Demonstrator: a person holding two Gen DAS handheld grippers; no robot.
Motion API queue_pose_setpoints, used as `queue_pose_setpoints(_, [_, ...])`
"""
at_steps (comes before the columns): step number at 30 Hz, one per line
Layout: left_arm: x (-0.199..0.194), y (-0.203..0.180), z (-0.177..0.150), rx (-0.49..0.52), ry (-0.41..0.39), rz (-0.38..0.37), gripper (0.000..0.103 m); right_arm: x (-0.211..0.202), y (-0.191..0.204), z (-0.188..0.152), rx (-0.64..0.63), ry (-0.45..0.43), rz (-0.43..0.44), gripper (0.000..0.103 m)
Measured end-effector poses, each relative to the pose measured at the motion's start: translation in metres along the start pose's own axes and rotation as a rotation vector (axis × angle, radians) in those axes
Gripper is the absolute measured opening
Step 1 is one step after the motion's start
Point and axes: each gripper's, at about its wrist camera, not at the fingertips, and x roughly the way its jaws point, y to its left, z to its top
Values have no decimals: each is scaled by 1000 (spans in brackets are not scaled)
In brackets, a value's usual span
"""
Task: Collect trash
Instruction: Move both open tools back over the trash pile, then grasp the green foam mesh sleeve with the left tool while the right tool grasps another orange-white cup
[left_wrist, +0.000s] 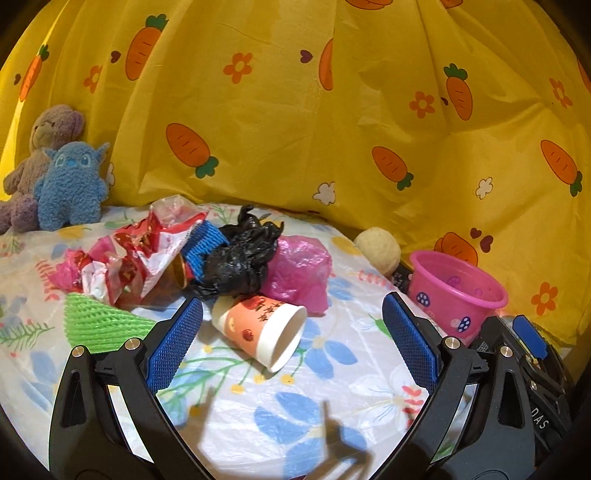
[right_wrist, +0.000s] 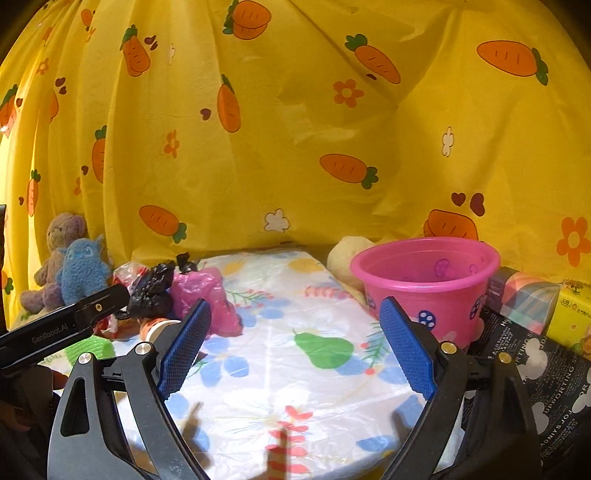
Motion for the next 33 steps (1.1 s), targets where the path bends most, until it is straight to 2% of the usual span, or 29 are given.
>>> queue_pose_setpoints(8, [-13, 33, -6, -18, -14, 102, 96, 12, 32, -8, -56, 67, 52, 89])
queue_pose_setpoints(13, [-15, 52, -8, -35, -9, 131, 96, 20, 45, -13, -71, 98, 75, 89])
queue_pose_setpoints(19, [-19, 84, -12, -83, 4, 172, 96, 34, 64, -17, -99, 146, 119, 82])
queue_pose_setpoints(25, [-28, 114, -11, -120, -3, 218, 96, 58, 92, -26, -137, 238, 190, 63])
queue_pose_setpoints(33, [-26, 144, -11, -150, 21, 251, 96, 86, 125, -31, -162, 322, 253, 49])
